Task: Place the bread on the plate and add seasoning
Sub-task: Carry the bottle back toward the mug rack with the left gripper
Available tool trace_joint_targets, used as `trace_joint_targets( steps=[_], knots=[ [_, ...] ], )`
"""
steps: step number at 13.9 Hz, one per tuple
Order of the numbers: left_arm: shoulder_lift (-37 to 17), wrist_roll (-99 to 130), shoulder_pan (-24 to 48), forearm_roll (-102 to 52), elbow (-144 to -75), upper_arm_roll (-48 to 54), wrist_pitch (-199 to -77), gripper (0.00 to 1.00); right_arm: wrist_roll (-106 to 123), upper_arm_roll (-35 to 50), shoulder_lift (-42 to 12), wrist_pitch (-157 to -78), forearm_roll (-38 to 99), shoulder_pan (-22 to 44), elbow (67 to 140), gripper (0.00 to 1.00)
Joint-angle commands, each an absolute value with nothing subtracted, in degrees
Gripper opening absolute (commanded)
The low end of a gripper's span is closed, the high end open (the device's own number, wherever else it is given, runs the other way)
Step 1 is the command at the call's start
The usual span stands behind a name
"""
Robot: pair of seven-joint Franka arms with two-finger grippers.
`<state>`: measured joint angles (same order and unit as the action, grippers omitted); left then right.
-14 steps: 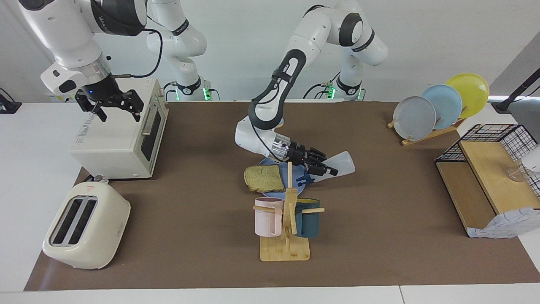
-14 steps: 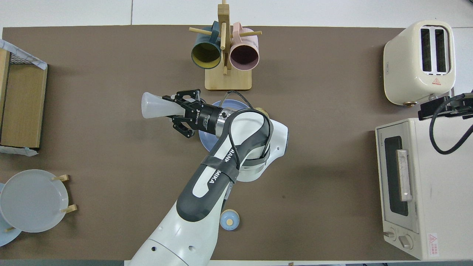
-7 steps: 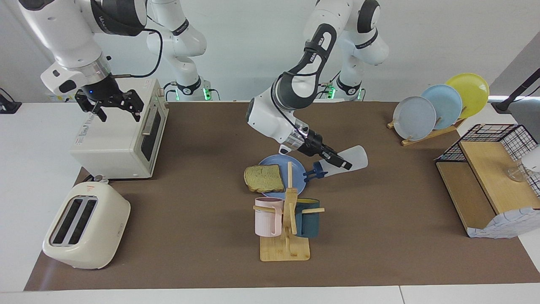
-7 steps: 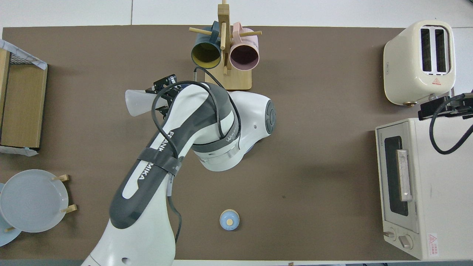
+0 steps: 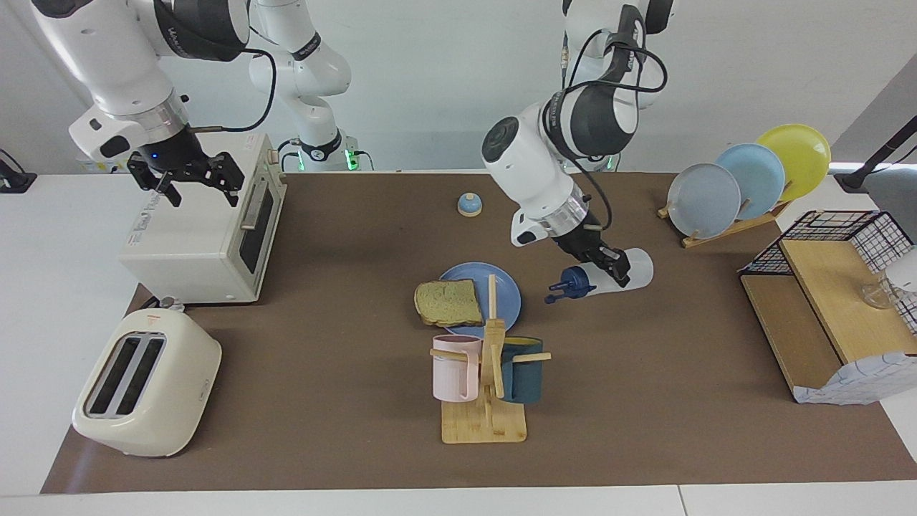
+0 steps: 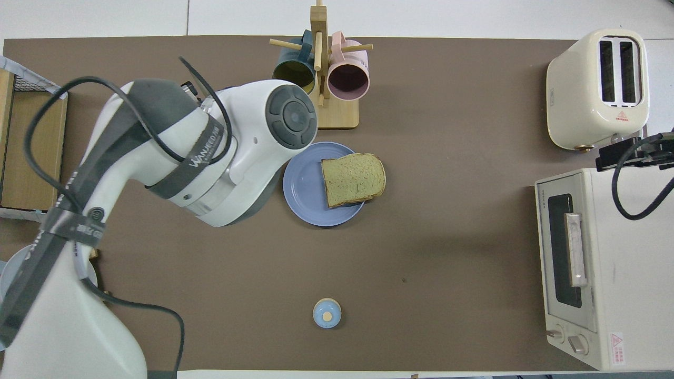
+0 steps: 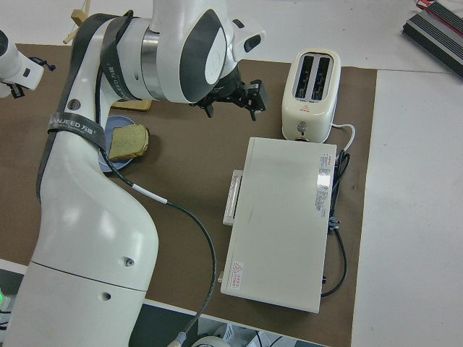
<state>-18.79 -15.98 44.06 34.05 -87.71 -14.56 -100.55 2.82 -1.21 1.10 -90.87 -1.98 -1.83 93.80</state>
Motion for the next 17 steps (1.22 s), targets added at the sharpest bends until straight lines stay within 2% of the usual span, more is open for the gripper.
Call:
trace_joint_targets(
  steps=[1, 7, 14, 17],
  knots=[
    [-15.6, -11.6, 41.1, 28.0, -91.8, -14.1, -107.4, 0.00, 3.0, -0.7, 2.4, -91.4, -1.7, -2.5, 95.3, 1.00],
    [-15.6, 1.5, 34.9, 17.3, -97.4, -14.0, -127.8, 0.00, 3.1, -0.8, 2.4, -91.4, -1.7, -2.5, 95.3, 1.00],
    [-14.8, 18.4, 28.9, 13.3, -111.3, -14.1, -163.3, 0.00, 3.1, -0.7, 2.4, -91.4, -1.7, -2.5, 95.3, 1.00],
    [-17.2, 22.6, 27.2, 13.3, -112.2, -14.0, -172.5, 0.00, 3.1, -0.8, 2.4, -91.4, -1.7, -2.5, 95.3, 1.00]
  ],
)
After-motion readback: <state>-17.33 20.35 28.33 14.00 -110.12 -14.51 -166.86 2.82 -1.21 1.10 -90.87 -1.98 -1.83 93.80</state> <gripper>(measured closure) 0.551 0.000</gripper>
